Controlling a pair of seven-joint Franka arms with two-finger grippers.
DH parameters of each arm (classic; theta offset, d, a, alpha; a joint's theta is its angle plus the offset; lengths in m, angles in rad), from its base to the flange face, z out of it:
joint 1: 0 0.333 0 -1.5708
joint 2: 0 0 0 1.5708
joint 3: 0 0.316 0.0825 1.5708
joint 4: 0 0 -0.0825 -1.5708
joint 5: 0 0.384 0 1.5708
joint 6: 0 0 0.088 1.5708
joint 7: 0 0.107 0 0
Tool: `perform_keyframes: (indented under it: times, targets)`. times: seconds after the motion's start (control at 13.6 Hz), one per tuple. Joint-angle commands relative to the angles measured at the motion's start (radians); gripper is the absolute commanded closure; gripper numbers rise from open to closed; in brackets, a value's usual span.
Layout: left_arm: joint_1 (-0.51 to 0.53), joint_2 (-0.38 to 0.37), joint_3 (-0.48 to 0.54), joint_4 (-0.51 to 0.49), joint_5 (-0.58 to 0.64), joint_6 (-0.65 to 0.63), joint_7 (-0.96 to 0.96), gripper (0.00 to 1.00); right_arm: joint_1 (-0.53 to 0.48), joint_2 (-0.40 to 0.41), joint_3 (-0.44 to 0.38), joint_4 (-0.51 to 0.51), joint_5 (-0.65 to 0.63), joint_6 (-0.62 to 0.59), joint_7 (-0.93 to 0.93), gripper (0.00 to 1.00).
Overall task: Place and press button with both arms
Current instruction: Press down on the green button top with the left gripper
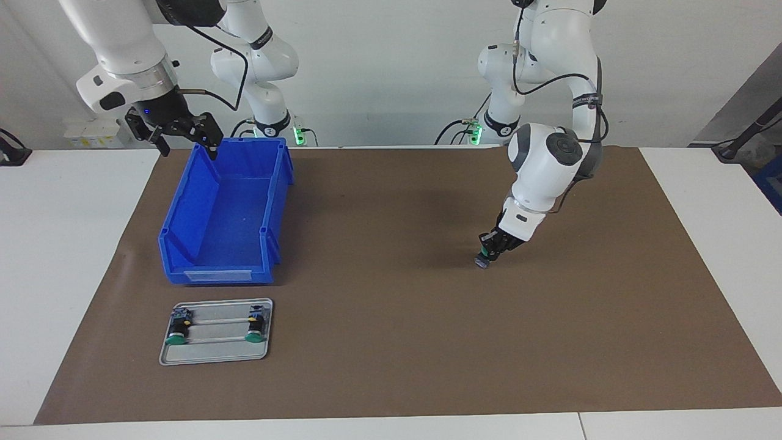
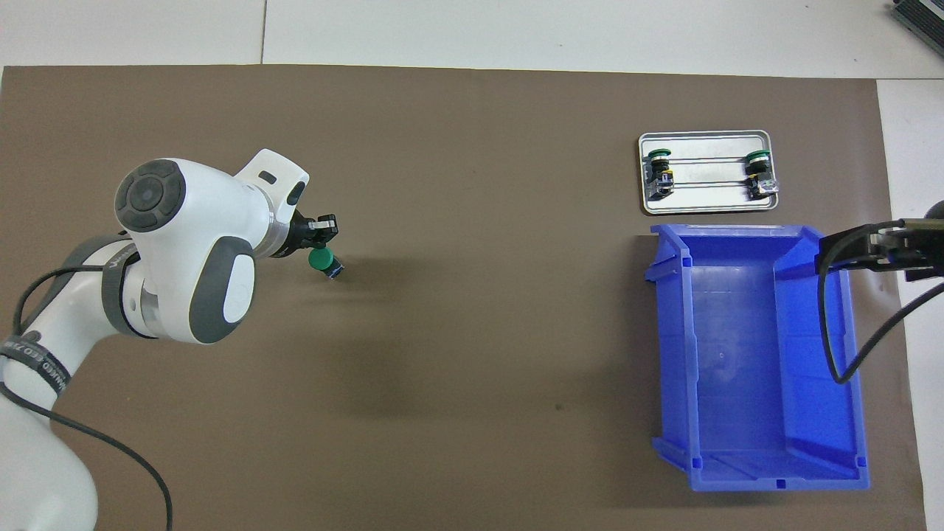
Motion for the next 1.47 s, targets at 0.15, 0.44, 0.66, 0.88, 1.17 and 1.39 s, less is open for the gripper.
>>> perform_keyframes:
  times: [0.15, 0.44, 0.66, 0.88, 1.17, 1.39]
  targets:
    - [-0.025, -0.008, 0.013, -0.052, 0.025, 0.034, -0.018, 1.00, -0.016, -0.016, 0.011, -0.012, 0.021, -0.006, -0.024, 0.00]
    - [-0.031, -0.008, 0.013, -0.070, 0.025, 0.056, -0.016, 1.00, -0.016, -0.014, 0.011, -0.010, 0.021, -0.008, -0.024, 0.00]
    - [-0.031, -0.008, 0.013, -0.079, 0.025, 0.060, -0.016, 1.00, -0.016, -0.014, 0.011, -0.012, 0.021, -0.008, -0.024, 0.00]
    - [-0.030, -0.007, 0.013, -0.072, 0.025, 0.056, -0.013, 1.00, -0.016, -0.016, 0.011, -0.012, 0.021, -0.008, -0.024, 0.00]
    - [-0.025, -0.007, 0.015, -0.033, 0.025, 0.002, -0.012, 1.00, -0.016, -0.016, 0.011, -0.012, 0.021, -0.008, -0.024, 0.00]
    - [-0.019, -0.010, 0.015, 0.054, 0.025, -0.125, -0.012, 1.00, -0.016, -0.016, 0.012, -0.010, 0.021, -0.008, -0.024, 0.00]
